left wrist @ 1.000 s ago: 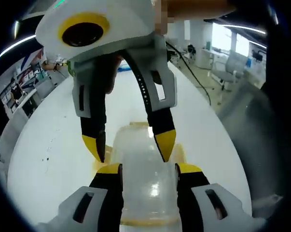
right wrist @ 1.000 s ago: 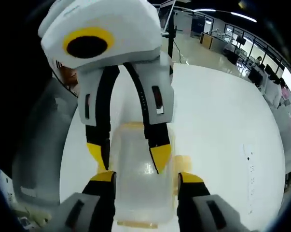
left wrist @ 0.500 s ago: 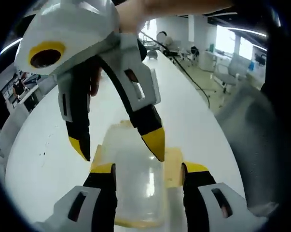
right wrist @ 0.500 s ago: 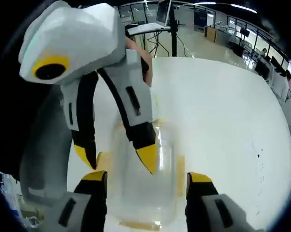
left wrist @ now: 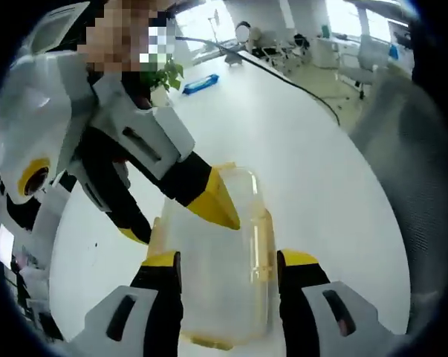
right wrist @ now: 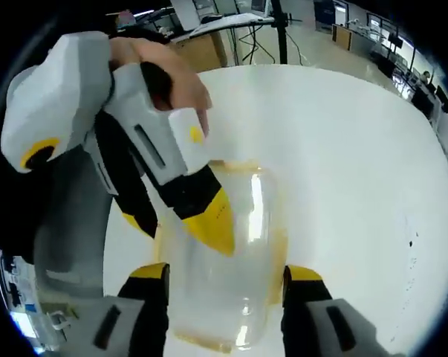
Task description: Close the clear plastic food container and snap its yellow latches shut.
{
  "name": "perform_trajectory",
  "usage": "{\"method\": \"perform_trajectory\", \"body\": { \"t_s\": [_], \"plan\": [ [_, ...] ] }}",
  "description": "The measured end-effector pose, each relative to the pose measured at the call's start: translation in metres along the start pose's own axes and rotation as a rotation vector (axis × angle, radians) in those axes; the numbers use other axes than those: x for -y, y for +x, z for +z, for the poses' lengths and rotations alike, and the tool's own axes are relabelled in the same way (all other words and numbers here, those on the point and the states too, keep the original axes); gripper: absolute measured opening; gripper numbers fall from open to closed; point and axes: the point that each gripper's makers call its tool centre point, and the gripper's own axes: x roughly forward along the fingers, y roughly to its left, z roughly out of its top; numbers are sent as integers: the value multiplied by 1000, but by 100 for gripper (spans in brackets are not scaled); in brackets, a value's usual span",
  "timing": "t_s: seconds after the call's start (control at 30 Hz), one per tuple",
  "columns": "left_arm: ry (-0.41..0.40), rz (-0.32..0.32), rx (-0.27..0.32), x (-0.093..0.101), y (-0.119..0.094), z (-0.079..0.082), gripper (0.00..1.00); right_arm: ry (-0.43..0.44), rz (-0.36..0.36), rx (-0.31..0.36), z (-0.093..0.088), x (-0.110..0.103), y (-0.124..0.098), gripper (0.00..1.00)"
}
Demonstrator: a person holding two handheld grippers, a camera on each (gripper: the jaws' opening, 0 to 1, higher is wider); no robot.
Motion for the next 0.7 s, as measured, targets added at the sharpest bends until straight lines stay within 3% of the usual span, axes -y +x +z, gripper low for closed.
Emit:
{"method": "perform_trajectory", "body": {
  "t_s": [0.23, 0.47, 0.5, 0.53, 0.7],
  "plan": [
    [-2, 66, -11, 2, 3, -2, 47, -12, 34, -21, 0, -1, 2, 61],
    [22, 114, -79, -1, 8, -2, 41, 11, 69, -47, 0, 0, 5, 59],
    [36, 208, -167, -15, -1, -17, 41, 34, 78, -94, -6, -3, 5, 58],
    [-29, 148, -93, -1, 16, -8, 40, 50, 87, -93, -6, -6, 6, 57],
    [-2, 144, -74, -3, 4, -5, 41, 50, 100, -51, -2, -2, 9, 56]
  ]
}}
